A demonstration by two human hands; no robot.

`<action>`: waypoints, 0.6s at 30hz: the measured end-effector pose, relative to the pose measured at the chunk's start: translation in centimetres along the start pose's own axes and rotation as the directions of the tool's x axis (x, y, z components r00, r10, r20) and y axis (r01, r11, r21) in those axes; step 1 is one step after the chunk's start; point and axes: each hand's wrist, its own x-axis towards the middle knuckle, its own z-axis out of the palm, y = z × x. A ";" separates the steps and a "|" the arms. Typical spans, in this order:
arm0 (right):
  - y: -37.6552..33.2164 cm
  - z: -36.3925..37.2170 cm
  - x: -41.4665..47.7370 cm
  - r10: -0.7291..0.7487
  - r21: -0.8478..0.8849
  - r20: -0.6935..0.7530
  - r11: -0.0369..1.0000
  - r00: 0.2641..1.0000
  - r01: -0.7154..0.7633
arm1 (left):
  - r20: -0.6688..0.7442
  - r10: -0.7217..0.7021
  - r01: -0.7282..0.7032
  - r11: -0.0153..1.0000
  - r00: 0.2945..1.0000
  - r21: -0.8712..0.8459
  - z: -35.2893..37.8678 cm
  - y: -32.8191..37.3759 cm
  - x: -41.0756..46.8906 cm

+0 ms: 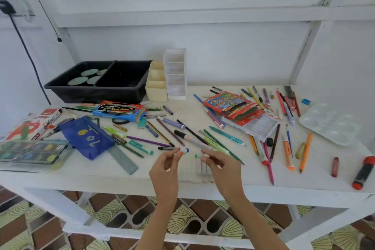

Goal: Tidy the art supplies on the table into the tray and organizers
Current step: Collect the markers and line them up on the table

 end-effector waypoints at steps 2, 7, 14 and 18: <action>1.2 0.8 -0.5 -0.188 -0.190 0.067 0.962 0.980 0.198 | 0.024 -0.012 0.012 1.000 1.000 0.019 -0.6 -0.7 0.0; 3.0 2.4 -1.3 -0.387 -0.513 0.223 0.733 0.894 0.446 | 0.063 -0.056 0.056 0.998 0.996 0.008 -1.2 -1.7 0.1; 3.3 3.0 -2.5 -0.370 -0.668 0.285 0.585 0.884 0.460 | 0.104 -0.082 0.083 0.997 0.991 -0.003 -1.6 -2.2 0.5; 3.2 2.3 -2.5 -0.265 -0.676 0.118 0.685 0.957 0.273 | 0.114 -0.044 0.045 0.999 0.993 -0.006 -1.8 -1.9 0.3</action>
